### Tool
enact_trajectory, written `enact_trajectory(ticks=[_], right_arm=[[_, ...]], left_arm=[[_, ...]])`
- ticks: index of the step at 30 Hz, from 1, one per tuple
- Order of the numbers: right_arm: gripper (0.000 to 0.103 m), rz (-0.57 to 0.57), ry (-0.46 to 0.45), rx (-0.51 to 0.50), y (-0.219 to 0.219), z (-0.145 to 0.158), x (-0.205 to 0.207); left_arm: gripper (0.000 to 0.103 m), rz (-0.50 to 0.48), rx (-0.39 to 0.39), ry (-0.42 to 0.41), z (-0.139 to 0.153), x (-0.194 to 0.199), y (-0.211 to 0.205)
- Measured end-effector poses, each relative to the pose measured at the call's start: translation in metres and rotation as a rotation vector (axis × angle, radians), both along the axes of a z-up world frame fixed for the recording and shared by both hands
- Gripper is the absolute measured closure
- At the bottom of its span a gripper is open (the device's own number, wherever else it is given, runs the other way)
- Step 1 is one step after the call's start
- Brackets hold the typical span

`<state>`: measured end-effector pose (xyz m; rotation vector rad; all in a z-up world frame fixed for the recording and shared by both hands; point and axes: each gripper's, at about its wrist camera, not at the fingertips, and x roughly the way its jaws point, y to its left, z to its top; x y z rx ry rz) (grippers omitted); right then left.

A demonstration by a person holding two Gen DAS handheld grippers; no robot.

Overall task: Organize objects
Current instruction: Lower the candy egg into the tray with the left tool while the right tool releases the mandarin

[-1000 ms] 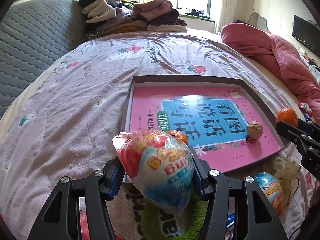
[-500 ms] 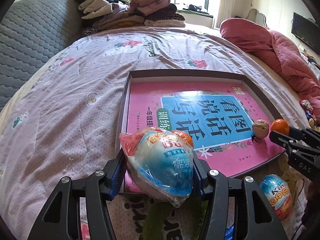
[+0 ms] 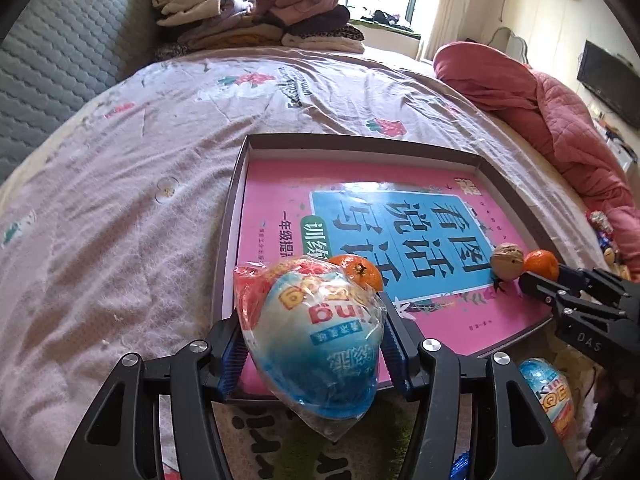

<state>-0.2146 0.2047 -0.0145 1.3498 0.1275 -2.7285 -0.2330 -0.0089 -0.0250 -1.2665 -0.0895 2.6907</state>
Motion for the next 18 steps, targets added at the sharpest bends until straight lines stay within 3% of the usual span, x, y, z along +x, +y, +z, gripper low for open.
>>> enact_trajectory(ticks=[18], right_arm=[[0.062,0.007,0.006,0.015,-0.0044,0.0034,0.0013]], left_arm=[[0.042,-0.014,-0.02,-0.02,-0.0009,0.0051,0.0049]])
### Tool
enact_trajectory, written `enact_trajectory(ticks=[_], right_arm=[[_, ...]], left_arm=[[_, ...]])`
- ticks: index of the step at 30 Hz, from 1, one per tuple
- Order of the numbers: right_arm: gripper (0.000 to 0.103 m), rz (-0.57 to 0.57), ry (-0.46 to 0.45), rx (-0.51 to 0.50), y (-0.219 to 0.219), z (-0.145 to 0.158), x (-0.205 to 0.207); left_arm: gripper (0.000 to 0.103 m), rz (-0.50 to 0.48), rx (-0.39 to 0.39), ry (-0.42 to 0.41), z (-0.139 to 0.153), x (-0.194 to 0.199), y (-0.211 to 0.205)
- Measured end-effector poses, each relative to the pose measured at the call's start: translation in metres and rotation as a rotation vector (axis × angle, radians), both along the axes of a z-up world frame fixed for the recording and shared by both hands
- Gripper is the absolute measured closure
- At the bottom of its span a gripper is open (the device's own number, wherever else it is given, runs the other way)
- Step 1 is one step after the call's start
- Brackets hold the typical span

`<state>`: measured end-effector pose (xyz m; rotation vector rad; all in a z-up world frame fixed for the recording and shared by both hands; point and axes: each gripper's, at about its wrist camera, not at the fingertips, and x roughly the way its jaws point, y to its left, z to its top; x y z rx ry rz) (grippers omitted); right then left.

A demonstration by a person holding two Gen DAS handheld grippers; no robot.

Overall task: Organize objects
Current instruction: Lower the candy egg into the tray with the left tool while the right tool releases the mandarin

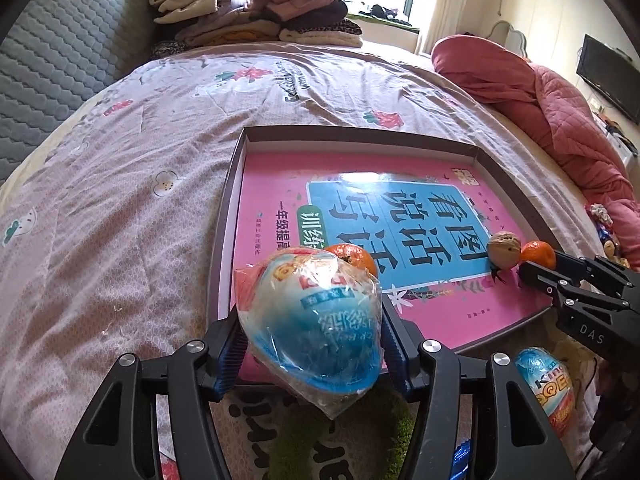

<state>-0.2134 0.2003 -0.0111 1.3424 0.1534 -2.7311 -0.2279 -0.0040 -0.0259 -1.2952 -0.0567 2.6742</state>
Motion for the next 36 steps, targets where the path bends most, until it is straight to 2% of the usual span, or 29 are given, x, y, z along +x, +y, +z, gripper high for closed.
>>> enact_trajectory(ticks=[4,9,25,36], right_arm=[[0.061,-0.006,0.002,0.005,0.001,0.001,0.001],[0.055,-0.015,0.009,-0.001,0.004,0.004,0.002],[0.054,-0.01,0.038,-0.038,0.006,0.017,0.008],[0.054,-0.007,0.054,-0.056,0.006,0.024,0.011]], left_arm=[[0.042,0.006,-0.005,0.011,0.004,0.003,-0.001],[0.039,0.025,-0.025,0.023,0.007,0.004,-0.004],[0.038,0.035,0.012,0.027,0.019,0.016,-0.015],[0.038,0.039,-0.004,0.052,0.026,0.019,-0.016]])
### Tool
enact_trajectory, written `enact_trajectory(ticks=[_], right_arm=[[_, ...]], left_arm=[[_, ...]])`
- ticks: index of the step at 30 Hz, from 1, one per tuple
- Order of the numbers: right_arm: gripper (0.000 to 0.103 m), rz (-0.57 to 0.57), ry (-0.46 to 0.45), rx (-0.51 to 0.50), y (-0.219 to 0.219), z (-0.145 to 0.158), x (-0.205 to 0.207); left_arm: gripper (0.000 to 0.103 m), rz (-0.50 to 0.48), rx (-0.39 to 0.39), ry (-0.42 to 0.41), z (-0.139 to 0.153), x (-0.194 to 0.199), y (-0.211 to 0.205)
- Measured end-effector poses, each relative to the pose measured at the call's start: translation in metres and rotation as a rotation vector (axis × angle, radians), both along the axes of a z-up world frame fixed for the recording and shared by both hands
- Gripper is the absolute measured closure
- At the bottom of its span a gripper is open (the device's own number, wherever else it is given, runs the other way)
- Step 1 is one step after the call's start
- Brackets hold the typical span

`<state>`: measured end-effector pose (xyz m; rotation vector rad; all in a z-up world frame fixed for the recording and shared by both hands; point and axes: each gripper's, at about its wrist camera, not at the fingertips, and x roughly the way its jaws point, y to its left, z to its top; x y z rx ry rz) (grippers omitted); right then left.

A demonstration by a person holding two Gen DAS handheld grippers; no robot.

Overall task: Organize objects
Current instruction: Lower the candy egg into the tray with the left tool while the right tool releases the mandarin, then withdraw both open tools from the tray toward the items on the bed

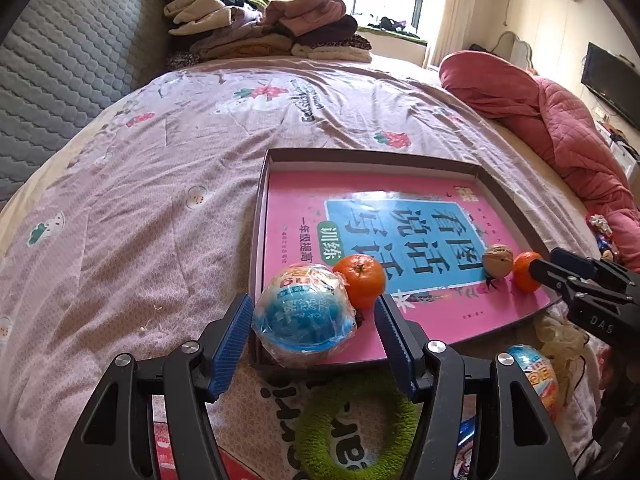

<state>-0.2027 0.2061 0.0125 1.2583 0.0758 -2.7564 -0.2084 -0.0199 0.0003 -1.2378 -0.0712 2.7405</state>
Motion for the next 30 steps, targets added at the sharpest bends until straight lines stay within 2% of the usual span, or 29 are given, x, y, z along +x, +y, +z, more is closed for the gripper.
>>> enact_trajectory(ticks=[10,14,17,30], right_arm=[[0.054,0.0,0.004,-0.001,0.001,0.002,0.003],[0.049,0.005,0.014,-0.007,0.002,0.005,0.005],[0.048,0.008,0.021,-0.013,0.001,0.009,0.007],[0.045,0.024,0.083,-0.046,0.0,0.032,0.028]], left_arm=[[0.038,-0.011,0.009,0.02,0.008,0.005,0.002],[0.038,-0.009,0.006,0.03,0.011,0.007,0.004],[0.035,-0.013,-0.001,0.043,0.016,0.011,0.007],[0.034,-0.028,0.001,0.093,0.04,0.037,0.014]])
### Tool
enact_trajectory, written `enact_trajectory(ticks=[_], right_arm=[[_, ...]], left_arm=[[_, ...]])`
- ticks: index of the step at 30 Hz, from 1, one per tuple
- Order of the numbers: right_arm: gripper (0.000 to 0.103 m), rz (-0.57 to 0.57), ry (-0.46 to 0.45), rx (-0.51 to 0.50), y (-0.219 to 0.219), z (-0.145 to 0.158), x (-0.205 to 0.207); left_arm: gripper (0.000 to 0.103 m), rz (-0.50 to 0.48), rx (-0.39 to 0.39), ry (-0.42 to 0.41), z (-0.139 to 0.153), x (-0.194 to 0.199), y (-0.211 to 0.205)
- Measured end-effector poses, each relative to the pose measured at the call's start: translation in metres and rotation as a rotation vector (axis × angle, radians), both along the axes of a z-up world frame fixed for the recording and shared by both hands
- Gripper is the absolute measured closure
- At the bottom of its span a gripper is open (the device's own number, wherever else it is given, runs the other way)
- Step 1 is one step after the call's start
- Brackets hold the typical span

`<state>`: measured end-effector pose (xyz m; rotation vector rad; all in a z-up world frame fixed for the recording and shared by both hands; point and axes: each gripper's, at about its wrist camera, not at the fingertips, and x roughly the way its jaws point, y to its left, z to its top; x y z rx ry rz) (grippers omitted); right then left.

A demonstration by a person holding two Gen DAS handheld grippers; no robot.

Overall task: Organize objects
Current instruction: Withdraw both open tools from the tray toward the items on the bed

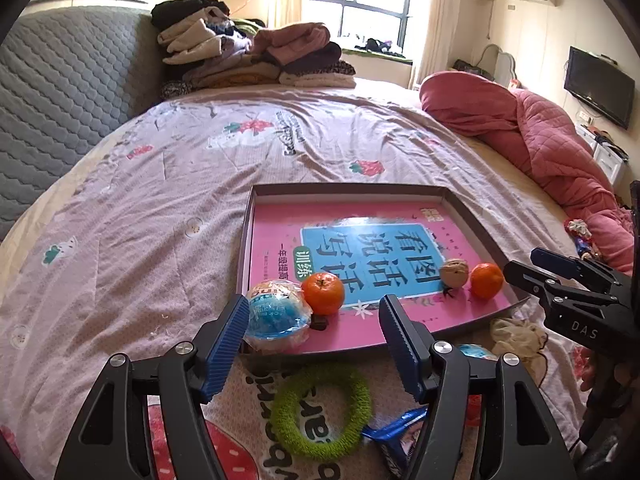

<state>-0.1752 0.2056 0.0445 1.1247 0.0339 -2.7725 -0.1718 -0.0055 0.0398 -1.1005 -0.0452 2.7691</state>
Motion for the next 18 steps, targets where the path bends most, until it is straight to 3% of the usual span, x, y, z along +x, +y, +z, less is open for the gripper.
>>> enact_trajectory(ticks=[18], right_arm=[[0.045,0.01,0.073,-0.021,0.0,0.023,0.04]], left_arm=[[0.034,-0.03,-0.022,0.049,0.02,0.049,0.023]])
